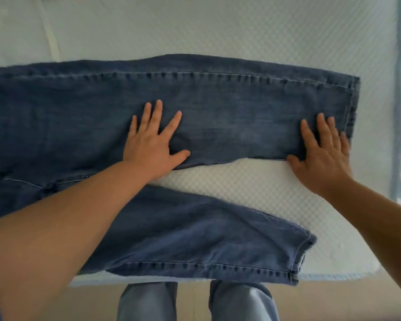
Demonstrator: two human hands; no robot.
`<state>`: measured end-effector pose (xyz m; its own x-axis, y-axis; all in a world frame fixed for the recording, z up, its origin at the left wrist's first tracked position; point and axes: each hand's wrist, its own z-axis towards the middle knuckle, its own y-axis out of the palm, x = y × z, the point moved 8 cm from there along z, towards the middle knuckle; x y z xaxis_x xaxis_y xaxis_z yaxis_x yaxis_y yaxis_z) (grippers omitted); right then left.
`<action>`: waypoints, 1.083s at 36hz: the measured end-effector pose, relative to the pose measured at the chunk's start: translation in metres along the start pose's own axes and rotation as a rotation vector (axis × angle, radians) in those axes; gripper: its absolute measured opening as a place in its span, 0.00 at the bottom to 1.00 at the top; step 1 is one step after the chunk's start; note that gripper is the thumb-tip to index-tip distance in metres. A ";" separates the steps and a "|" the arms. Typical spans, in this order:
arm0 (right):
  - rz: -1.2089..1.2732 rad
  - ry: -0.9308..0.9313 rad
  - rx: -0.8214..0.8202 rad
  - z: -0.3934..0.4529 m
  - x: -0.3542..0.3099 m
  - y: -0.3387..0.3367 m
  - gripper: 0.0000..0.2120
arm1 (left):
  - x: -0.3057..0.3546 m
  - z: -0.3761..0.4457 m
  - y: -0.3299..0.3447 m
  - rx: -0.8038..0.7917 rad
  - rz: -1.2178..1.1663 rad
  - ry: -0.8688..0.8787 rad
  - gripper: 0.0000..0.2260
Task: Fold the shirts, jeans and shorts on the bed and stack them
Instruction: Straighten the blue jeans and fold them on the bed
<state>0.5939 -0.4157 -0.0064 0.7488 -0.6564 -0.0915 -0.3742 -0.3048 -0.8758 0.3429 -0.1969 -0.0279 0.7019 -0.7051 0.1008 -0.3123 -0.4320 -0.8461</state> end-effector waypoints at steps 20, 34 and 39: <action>1.395 1.110 0.249 -0.035 0.030 0.030 0.09 | -0.022 -0.057 -0.005 0.191 -0.078 0.129 0.14; 0.781 0.789 0.361 -0.098 0.009 0.001 0.29 | -0.016 -0.122 -0.006 0.247 -0.346 0.130 0.18; 0.618 0.401 0.104 -0.161 -0.075 0.034 0.17 | -0.038 -0.181 0.003 0.287 -0.487 -0.110 0.12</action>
<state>0.4371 -0.4877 0.0472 0.1542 -0.8944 -0.4198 -0.5940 0.2557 -0.7628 0.1998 -0.2731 0.0608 0.7889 -0.3936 0.4720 0.2389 -0.5113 -0.8256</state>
